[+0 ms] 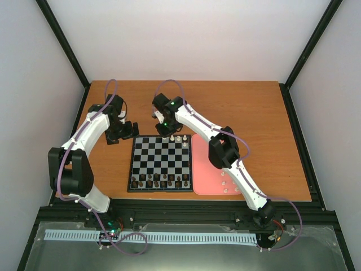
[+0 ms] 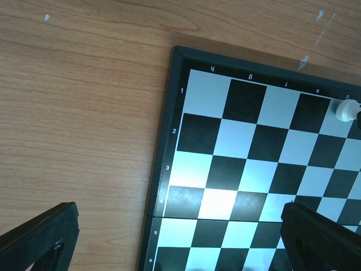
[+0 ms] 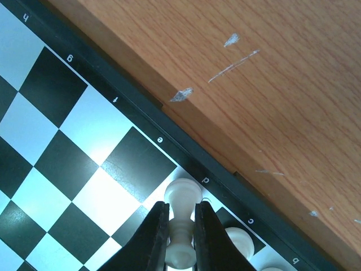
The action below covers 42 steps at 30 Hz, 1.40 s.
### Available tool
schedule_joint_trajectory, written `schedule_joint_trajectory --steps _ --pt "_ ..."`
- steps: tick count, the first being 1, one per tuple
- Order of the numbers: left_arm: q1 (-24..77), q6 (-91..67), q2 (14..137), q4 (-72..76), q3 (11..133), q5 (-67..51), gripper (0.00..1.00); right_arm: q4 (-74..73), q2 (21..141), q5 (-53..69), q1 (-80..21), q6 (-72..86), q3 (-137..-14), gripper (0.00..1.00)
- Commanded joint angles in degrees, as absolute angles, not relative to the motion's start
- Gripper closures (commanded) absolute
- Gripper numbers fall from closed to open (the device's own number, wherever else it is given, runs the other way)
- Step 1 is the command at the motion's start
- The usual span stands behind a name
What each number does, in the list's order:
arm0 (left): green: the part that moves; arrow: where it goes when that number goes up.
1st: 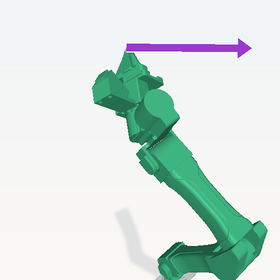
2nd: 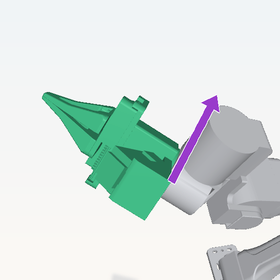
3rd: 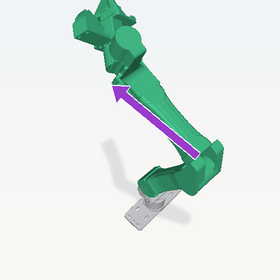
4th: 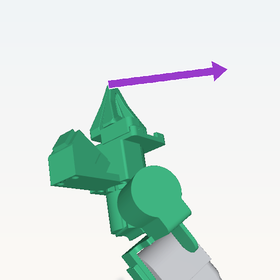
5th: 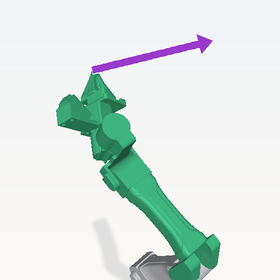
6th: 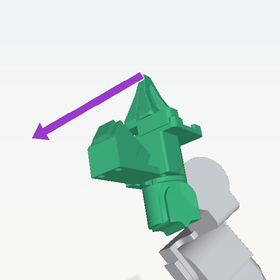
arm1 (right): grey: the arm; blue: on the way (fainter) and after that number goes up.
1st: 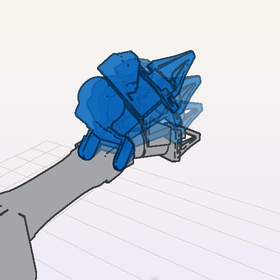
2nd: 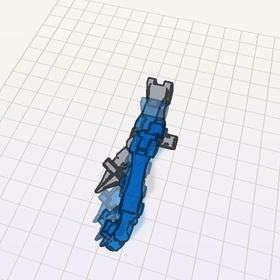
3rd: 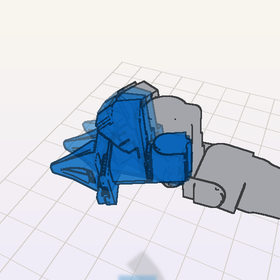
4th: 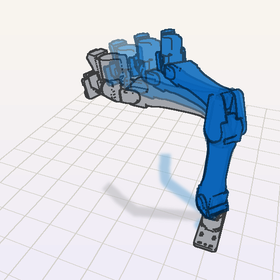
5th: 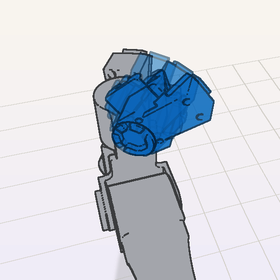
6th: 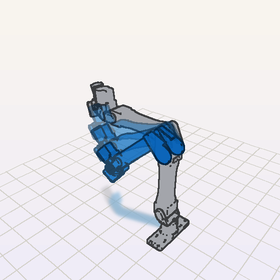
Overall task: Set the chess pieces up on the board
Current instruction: Place the chess piece on the chessboard.
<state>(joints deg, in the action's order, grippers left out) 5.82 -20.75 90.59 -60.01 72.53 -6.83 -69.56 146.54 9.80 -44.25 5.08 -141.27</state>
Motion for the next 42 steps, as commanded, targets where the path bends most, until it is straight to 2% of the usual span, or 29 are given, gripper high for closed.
schedule_joint_trajectory --steps 1,18,24,42 --pt "5.46 -20.52 91.14 -59.70 73.74 -6.70 0.00 -70.09 147.30 9.08 -44.56 4.22 -140.78 0.91" --pt "5.48 -20.56 91.30 -59.66 73.80 -6.62 0.00 -70.42 147.58 8.18 -44.56 4.08 -140.47 0.80" --pt "5.50 -20.51 91.60 -59.60 74.07 -6.59 0.00 -69.96 147.01 9.36 -44.56 3.65 -140.45 0.73" --pt "5.46 -20.51 92.83 -59.66 74.87 -6.94 0.00 -69.56 146.21 11.90 -44.48 3.03 -139.73 0.72"
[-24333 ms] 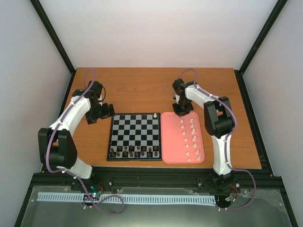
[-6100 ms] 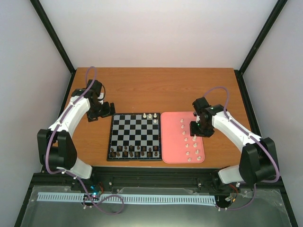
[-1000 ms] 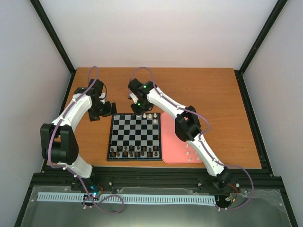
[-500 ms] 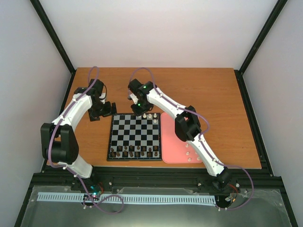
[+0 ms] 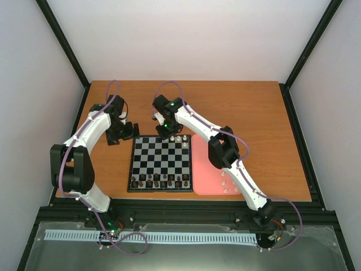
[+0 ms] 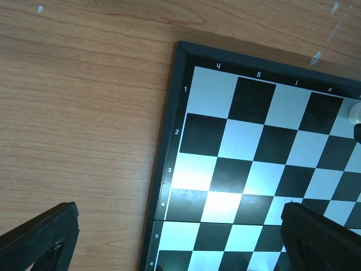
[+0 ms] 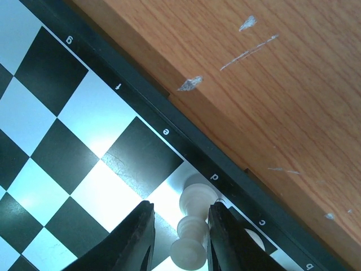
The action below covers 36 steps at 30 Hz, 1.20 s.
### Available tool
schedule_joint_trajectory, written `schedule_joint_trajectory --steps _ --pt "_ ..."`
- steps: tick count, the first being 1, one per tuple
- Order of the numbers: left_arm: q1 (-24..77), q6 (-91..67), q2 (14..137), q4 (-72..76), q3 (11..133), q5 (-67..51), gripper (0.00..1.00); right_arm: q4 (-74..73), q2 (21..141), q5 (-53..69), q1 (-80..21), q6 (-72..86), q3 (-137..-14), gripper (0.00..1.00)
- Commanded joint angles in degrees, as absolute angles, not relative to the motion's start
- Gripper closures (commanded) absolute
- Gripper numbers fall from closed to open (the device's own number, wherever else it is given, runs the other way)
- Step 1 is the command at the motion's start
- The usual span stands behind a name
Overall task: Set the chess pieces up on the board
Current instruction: Place the chess piece on the chessboard.
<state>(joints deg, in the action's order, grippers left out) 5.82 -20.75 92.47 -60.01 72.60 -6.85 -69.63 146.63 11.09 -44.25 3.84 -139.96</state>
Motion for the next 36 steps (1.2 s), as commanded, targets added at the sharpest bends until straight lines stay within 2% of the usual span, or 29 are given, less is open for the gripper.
schedule_joint_trajectory --steps 1,11,20,30,36 --pt "5.47 -20.48 92.94 -59.66 74.87 -6.98 0.00 -69.53 146.24 11.85 -44.47 3.11 -139.83 0.73" --pt "5.53 -20.61 93.09 -59.47 74.87 -6.97 0.00 -69.35 146.21 11.34 -44.34 3.25 -140.01 0.73" --pt "5.50 -20.54 93.52 -59.55 75.03 -6.99 0.00 -68.80 145.17 11.16 -43.70 3.17 -141.62 0.60" --pt "5.53 -20.55 94.22 -59.77 76.09 -6.91 0.00 -68.71 143.32 14.16 -43.42 2.61 -141.61 0.59" --pt "5.46 -20.59 94.59 -59.81 76.28 -7.43 0.00 -68.04 141.68 11.68 -43.18 3.06 -141.81 0.59"
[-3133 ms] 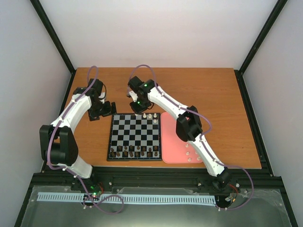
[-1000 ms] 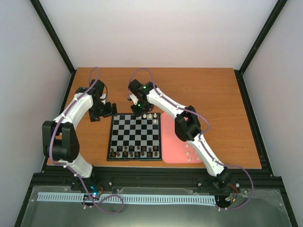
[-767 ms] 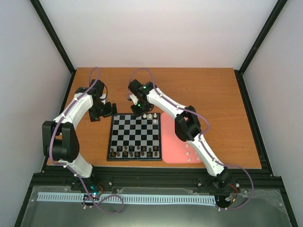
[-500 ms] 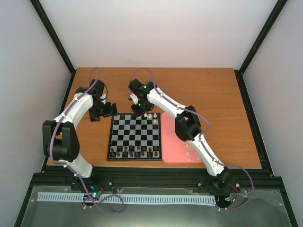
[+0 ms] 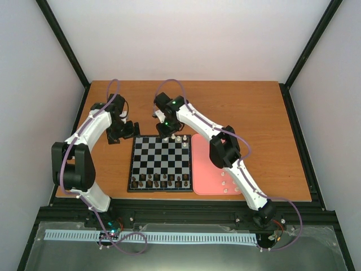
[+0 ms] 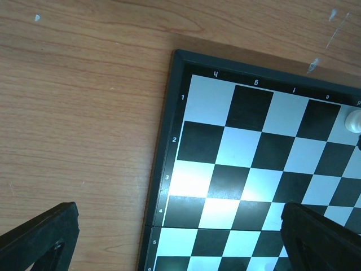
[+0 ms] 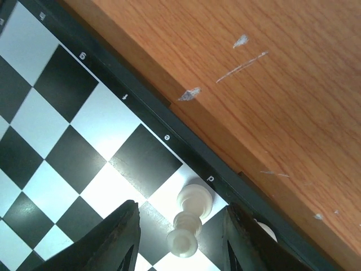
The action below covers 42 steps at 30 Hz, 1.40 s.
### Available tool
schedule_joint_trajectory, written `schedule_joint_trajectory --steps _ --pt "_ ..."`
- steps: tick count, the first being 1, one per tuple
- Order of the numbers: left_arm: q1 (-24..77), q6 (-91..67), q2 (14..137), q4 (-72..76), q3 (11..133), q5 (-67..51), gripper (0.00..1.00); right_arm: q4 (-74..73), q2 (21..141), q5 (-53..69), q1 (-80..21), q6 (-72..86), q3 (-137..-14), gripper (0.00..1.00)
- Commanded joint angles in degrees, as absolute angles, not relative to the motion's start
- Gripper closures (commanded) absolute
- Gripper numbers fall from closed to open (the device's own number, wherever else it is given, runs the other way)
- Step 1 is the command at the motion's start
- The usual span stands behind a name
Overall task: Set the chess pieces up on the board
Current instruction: Place the chess piece on the chessboard, then adjust the chess piece on the chessboard.
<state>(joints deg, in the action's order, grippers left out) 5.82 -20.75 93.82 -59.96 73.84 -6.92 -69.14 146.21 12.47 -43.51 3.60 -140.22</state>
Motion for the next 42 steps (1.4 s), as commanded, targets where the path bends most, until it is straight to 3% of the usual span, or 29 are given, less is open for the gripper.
schedule_joint_trajectory --steps 1,13,15,19,24,42 --pt "5.48 -20.60 94.62 -59.85 76.29 -7.32 0.00 -68.03 141.60 12.14 -43.08 3.07 -141.85 0.59" --pt "5.47 -20.52 95.05 -59.98 76.46 -7.36 0.00 -68.78 140.08 6.08 -40.69 5.09 -141.55 0.57" --pt "5.52 -20.51 95.04 -60.03 76.46 -7.23 0.00 -68.94 140.69 6.61 -39.76 5.79 -141.46 0.61" --pt "5.51 -20.56 95.12 -60.15 76.46 -7.08 0.00 -68.85 141.58 6.51 -38.27 7.18 -140.63 0.84" --pt "5.50 -20.46 95.21 -60.16 76.55 -6.95 0.00 -68.43 142.51 6.55 -36.56 7.88 -139.00 0.90" --pt "5.51 -20.51 95.66 -60.12 76.60 -6.81 0.00 -67.72 143.24 13.23 -37.21 4.48 -131.74 0.92"
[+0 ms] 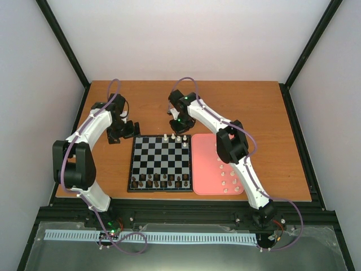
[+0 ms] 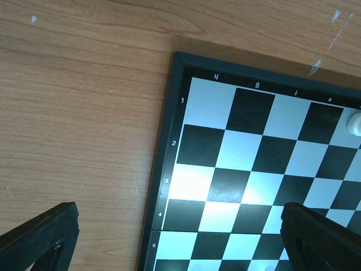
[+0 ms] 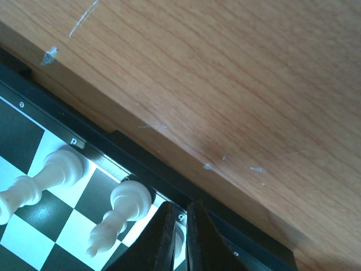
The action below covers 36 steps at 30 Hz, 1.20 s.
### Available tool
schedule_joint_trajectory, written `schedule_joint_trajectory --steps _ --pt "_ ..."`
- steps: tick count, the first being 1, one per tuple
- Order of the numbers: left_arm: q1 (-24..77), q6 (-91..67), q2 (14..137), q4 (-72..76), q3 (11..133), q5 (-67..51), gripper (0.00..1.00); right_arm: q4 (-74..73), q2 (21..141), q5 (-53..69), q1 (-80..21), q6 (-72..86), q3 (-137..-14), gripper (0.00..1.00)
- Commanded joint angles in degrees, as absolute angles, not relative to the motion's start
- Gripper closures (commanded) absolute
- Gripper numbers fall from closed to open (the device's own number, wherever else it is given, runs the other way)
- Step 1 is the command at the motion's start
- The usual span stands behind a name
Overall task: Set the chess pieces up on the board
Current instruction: Adjust the chess piece on the chessboard.
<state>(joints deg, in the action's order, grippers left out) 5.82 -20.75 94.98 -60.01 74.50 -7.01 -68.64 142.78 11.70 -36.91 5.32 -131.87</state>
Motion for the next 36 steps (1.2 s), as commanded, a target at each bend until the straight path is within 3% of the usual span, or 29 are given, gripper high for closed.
schedule_joint_trajectory --steps 1,24,36 --pt "5.51 -20.53 95.67 -60.14 76.56 -6.78 0.00 -67.68 143.38 13.26 -37.25 4.48 -131.82 0.91" --pt "5.45 -20.44 95.80 -59.90 76.03 -6.81 0.00 -67.45 144.64 15.71 -38.80 3.24 -132.36 0.91" --pt "5.49 -20.35 95.53 -60.14 76.02 -6.77 0.00 -65.44 143.79 8.43 -38.55 4.92 -134.94 0.90"
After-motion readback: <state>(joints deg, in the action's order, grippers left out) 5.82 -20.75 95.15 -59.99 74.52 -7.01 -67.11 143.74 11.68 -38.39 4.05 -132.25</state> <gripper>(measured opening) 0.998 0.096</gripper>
